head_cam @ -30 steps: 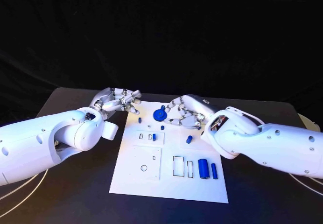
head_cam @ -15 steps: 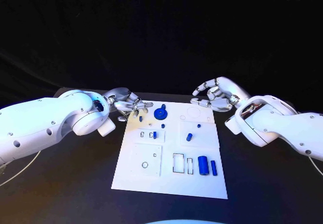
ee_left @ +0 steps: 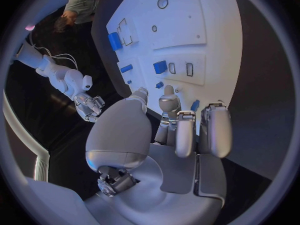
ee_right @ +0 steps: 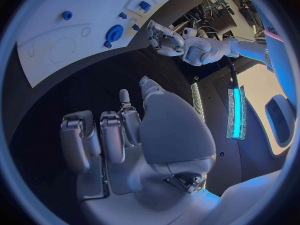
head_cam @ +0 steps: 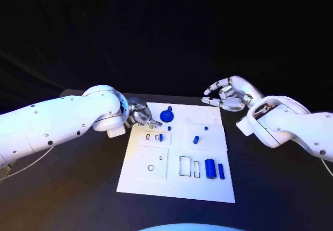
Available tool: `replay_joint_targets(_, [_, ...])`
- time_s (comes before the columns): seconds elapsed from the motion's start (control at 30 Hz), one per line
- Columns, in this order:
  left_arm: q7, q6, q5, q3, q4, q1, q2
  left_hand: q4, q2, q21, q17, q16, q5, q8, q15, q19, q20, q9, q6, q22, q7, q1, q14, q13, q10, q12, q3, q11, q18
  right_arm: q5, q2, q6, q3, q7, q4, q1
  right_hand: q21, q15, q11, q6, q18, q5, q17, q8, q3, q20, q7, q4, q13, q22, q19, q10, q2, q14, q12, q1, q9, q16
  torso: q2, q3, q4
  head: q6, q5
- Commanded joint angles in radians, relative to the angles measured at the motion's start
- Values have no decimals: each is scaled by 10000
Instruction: Assemble the parts on the task board
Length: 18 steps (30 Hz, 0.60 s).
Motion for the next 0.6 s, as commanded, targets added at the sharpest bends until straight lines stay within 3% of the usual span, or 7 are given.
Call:
replay_joint_targets(0.03, [-617,587,-467,-33,-100,43,205,4,95,65,2579,41,4,58,-40,58,-2,24,-74,39,26,-20,1040,51,-69,60,-47,-26,-201,-22,0,140,0,-109,-14,5,-51,-77,-27,9,-115,104,2274,56,54,-107,-2,27,846,2568,979,-36,-15,951,-54,-84,22,-44,17,-10,-7,-30,37])
replay_joint_targets(0.6, [-672,785,-305,-172,-399,44,841,3,143,229,2627,75,25,157,-30,182,11,284,-141,342,23,-226,1056,362,-53,364,-280,-22,-255,-81,84,221,-15,-254,-117,-13,-94,-80,-28,-1,-102,138,2246,59,56,-111,-3,28,827,2538,949,-53,-19,944,-73,-94,30,-53,46,9,-28,-84,26])
